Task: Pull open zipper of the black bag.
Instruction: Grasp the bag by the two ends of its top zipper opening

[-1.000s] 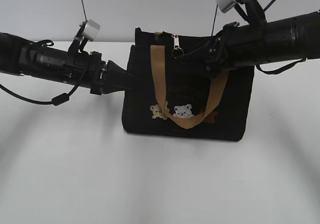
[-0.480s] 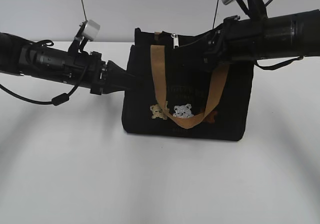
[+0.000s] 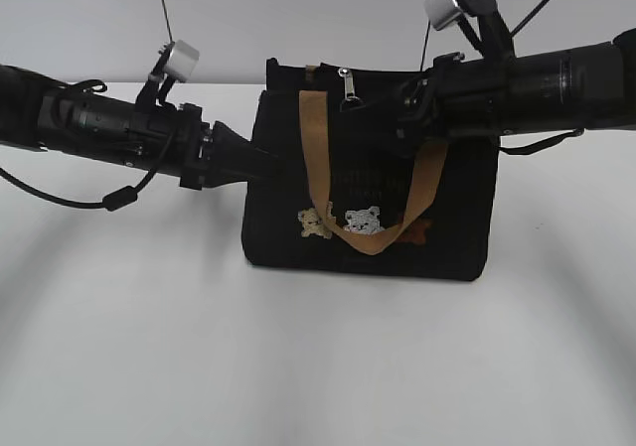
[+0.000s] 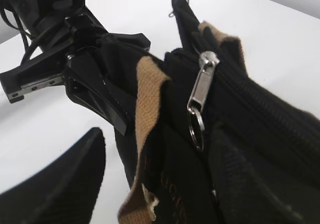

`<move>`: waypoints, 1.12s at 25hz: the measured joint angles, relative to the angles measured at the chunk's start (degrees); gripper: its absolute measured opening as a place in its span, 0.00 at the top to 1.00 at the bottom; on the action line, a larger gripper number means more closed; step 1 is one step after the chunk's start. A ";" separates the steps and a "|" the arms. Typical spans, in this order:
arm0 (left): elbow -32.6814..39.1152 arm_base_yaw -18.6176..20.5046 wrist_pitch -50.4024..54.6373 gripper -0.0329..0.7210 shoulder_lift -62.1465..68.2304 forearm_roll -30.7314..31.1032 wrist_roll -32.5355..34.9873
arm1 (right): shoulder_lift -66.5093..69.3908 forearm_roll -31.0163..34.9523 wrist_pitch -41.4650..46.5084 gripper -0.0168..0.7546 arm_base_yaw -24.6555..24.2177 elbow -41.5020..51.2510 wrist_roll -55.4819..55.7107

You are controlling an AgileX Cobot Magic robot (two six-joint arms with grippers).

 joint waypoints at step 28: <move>0.00 0.00 -0.56 0.92 0.00 0.15 0.00 | 2.20 6.40 0.33 0.99 0.00 -0.18 -2.47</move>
